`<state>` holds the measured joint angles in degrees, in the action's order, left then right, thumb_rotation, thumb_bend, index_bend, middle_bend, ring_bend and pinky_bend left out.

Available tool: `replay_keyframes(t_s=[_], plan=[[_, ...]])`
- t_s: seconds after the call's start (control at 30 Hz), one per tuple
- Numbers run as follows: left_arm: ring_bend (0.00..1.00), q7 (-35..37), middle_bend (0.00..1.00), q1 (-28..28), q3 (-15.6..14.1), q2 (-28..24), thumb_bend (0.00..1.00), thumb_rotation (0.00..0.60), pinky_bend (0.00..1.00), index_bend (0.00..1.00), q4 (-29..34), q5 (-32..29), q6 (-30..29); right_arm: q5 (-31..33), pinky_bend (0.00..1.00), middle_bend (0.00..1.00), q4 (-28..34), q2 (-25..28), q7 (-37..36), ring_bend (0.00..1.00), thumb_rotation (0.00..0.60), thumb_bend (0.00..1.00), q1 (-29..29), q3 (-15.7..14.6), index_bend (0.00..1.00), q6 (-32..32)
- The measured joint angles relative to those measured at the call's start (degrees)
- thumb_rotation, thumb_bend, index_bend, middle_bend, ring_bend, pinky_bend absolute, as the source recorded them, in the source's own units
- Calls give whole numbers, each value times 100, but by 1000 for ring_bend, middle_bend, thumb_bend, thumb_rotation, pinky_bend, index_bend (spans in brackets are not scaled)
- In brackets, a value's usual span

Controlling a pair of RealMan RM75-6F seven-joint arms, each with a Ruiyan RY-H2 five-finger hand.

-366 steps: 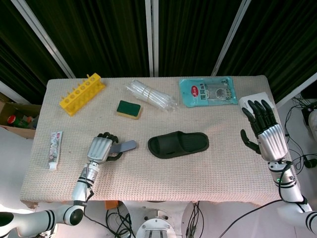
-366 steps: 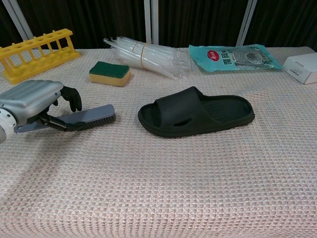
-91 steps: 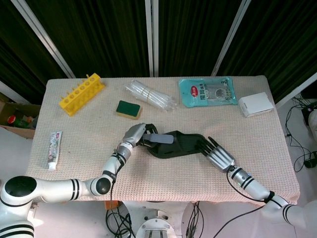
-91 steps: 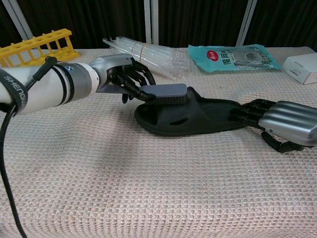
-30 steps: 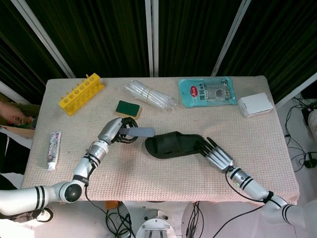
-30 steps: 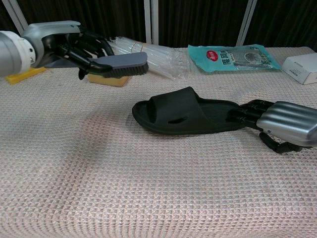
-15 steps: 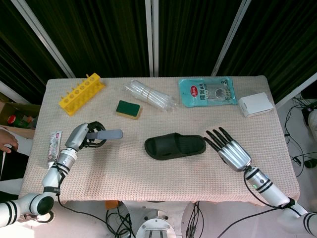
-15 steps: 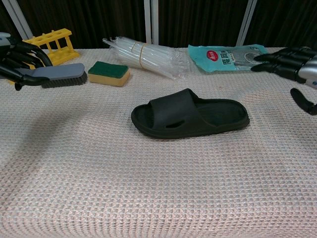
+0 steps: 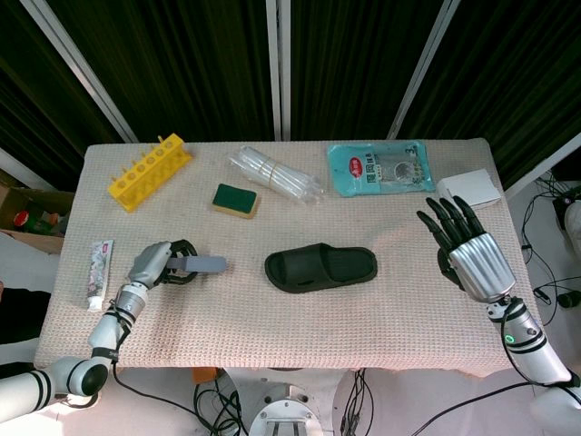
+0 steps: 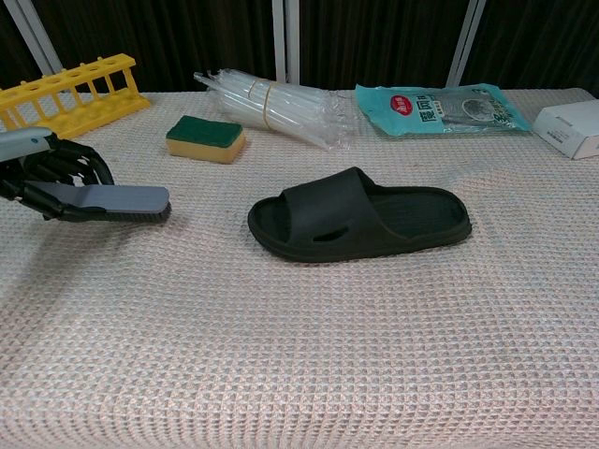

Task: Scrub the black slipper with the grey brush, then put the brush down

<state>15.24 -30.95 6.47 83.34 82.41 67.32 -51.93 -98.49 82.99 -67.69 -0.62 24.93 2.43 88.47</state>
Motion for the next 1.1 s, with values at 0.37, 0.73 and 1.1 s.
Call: replay_keyframes(t_s=[0.37, 0.73, 1.1], plan=[[585, 181, 610, 51, -38, 211, 397, 600, 593, 595, -406, 110, 130, -7, 0, 0, -38, -23, 23, 0, 600, 778, -77, 48, 0, -64], [292, 626, 313, 68, -119, 251, 347, 600, 391, 255, -635, 476, 278, 14, 0, 0, -15, -1, 183, 0, 600, 778, -150, 132, 0, -104], [193, 632, 293, 128, -138, 251, 347, 600, 325, 255, -681, 693, 79, -5, 0, 0, -29, -1, 205, 0, 600, 778, -196, 196, 0, -88]])
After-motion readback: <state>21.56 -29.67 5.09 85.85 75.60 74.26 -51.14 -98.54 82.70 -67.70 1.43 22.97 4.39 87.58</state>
